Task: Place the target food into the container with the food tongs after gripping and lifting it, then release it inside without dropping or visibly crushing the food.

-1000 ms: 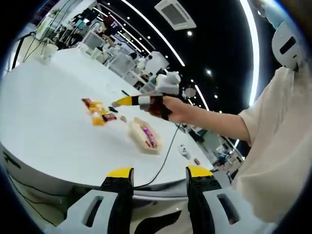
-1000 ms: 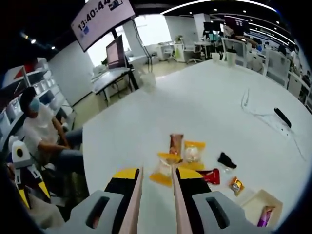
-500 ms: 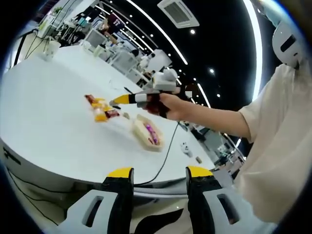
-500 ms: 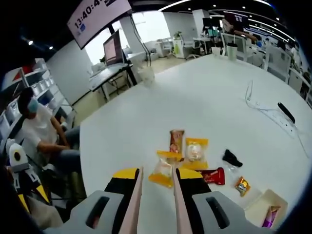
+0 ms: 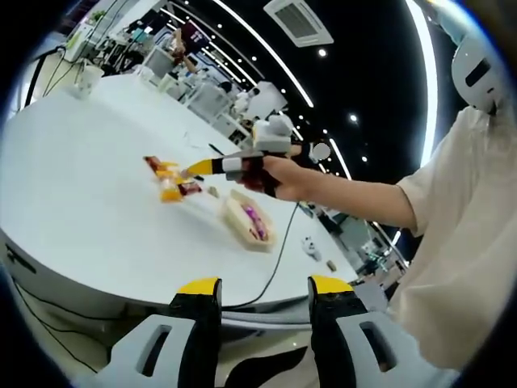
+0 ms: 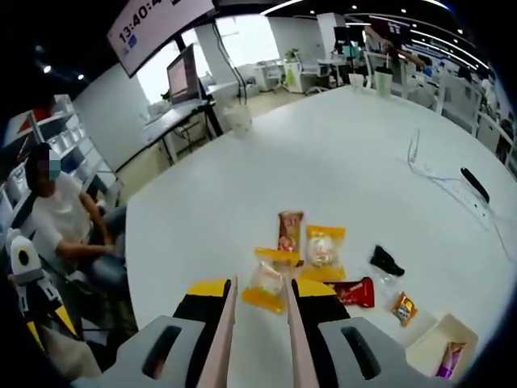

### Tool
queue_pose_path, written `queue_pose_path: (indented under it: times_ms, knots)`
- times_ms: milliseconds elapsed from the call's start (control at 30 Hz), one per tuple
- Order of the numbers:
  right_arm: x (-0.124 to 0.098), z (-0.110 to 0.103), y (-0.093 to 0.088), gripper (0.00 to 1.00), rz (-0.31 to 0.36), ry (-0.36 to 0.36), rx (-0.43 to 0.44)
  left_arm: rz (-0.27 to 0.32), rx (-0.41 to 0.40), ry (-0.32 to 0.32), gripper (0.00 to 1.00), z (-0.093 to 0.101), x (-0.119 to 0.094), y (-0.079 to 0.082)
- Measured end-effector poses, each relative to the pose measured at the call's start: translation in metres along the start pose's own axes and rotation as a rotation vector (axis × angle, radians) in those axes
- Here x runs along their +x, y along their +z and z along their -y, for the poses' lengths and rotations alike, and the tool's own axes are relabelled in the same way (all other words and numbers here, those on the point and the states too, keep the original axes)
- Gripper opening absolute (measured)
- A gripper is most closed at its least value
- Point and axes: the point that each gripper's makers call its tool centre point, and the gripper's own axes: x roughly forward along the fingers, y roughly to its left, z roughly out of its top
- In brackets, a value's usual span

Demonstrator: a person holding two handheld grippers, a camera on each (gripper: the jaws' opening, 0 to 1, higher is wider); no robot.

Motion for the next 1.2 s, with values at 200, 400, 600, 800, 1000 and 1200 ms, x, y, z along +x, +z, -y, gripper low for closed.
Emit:
queue_pose_path:
  times_ms: [200,400,600,800,1000,1200]
  knots:
    - [0.007,0.001,-0.008,0.29,-0.016,-0.010,0.020,-0.006,-0.003,-0.009,0.42,0.000,0.002,0.000]
    - [0.015,0.003,-0.009,0.30,-0.027,-0.017,0.056,-0.008,0.000,-0.006,0.42,-0.004,0.000,0.003]
    - [0.018,0.006,-0.008,0.30,-0.023,-0.027,0.076,-0.004,-0.006,0.001,0.42,-0.007,-0.002,0.004]
    - [0.020,0.006,-0.010,0.30,-0.029,-0.036,0.099,-0.009,-0.010,-0.005,0.42,-0.007,0.001,0.003]
    - [0.023,0.006,-0.013,0.30,-0.038,-0.045,0.109,-0.006,-0.012,-0.010,0.42,-0.007,0.004,0.003]
    - [0.028,0.008,-0.013,0.30,-0.043,-0.041,0.118,-0.005,-0.022,-0.006,0.42,-0.010,0.003,0.001]
